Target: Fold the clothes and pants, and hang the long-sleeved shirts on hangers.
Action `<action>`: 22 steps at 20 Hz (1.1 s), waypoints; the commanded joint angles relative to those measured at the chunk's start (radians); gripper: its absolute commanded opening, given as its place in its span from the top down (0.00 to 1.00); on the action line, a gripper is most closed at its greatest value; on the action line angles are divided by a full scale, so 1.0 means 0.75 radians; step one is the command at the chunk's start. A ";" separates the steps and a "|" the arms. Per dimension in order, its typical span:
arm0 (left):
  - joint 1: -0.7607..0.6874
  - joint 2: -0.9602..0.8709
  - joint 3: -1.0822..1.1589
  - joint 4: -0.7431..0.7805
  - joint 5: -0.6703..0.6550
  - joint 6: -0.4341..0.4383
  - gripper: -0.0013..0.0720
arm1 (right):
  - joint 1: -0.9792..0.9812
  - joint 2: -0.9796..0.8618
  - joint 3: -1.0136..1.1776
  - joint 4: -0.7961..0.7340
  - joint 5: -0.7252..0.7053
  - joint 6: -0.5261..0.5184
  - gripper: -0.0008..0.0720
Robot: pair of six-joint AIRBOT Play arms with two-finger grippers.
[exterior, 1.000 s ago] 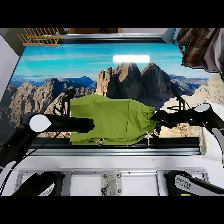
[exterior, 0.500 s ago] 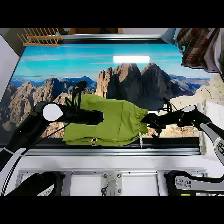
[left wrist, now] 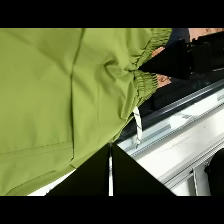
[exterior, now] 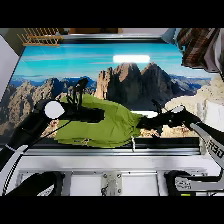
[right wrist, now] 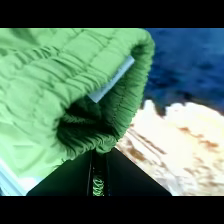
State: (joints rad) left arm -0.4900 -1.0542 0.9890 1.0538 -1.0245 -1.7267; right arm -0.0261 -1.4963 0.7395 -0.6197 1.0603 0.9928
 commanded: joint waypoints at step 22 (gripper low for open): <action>-0.001 -0.001 0.001 0.001 0.010 0.002 0.98 | -1.410 0.557 0.764 -0.372 -0.224 0.795 0.97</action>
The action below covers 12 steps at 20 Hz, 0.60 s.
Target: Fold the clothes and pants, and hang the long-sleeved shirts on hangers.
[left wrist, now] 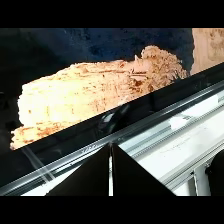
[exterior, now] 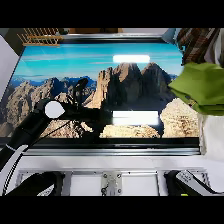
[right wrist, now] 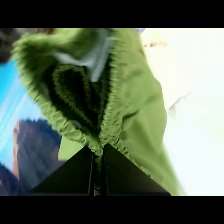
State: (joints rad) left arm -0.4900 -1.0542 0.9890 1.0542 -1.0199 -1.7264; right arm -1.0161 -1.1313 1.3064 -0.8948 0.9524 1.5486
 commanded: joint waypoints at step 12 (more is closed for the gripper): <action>-0.001 -0.002 -0.001 0.001 0.039 0.049 0.98 | -0.096 0.251 -0.009 -0.934 0.413 0.379 0.97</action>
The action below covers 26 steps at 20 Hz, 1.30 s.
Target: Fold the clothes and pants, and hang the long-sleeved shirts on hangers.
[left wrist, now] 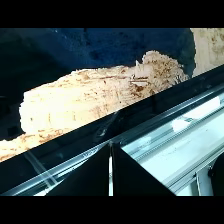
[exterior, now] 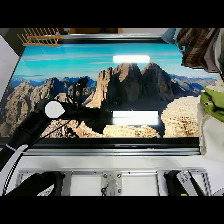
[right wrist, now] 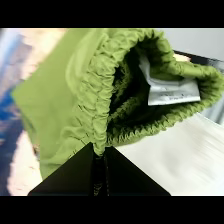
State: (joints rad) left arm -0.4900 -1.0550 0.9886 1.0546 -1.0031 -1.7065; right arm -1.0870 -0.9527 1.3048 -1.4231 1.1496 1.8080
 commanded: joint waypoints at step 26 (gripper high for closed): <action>-0.001 -0.001 -0.001 -0.001 0.015 0.037 0.98 | 1.041 0.120 -0.037 0.441 0.057 -0.462 0.31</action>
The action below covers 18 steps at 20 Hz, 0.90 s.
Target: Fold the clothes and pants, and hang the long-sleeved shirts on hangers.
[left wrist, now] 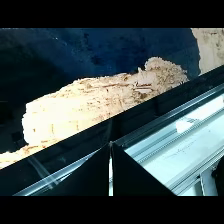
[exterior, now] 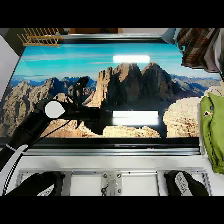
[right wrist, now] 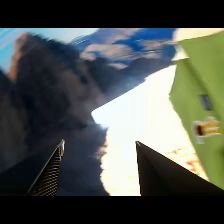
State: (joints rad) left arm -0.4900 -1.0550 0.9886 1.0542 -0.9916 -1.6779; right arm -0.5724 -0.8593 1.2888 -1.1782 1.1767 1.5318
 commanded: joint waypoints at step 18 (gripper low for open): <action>-0.001 -0.001 -0.001 -0.004 0.001 -0.002 0.98 | 0.896 -0.063 -0.035 0.031 0.047 -0.089 0.96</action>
State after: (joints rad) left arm -0.4900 -1.0554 0.9886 1.0512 -0.9916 -1.6802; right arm 0.0956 -0.9058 1.2629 -1.1564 1.2110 1.4654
